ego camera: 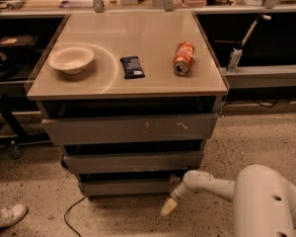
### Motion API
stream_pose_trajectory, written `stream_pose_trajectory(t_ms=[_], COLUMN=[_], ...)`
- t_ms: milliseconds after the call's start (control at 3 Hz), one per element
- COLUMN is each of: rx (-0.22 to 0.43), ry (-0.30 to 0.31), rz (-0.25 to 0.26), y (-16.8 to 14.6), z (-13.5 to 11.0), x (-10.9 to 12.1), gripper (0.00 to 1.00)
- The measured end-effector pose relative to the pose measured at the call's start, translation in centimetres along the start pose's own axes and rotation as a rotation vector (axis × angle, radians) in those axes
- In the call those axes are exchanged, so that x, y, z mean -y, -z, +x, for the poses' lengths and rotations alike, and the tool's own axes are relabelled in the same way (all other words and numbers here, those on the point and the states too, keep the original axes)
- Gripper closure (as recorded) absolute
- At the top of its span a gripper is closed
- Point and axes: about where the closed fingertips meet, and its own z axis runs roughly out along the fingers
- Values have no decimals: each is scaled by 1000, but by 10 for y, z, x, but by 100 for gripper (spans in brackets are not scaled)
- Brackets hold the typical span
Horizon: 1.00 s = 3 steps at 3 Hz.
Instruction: Open bottom drawer
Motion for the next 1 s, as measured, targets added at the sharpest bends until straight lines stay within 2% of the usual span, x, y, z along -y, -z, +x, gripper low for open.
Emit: stream_pose_trajectory(t_ms=[333, 667, 1000], rx=[-1, -51, -72], ry=[0, -42, -54], rz=[-6, -89, -140], y=[0, 14, 21], z=[0, -2, -9], x=[-2, -24, -32], gripper=[0, 0, 0])
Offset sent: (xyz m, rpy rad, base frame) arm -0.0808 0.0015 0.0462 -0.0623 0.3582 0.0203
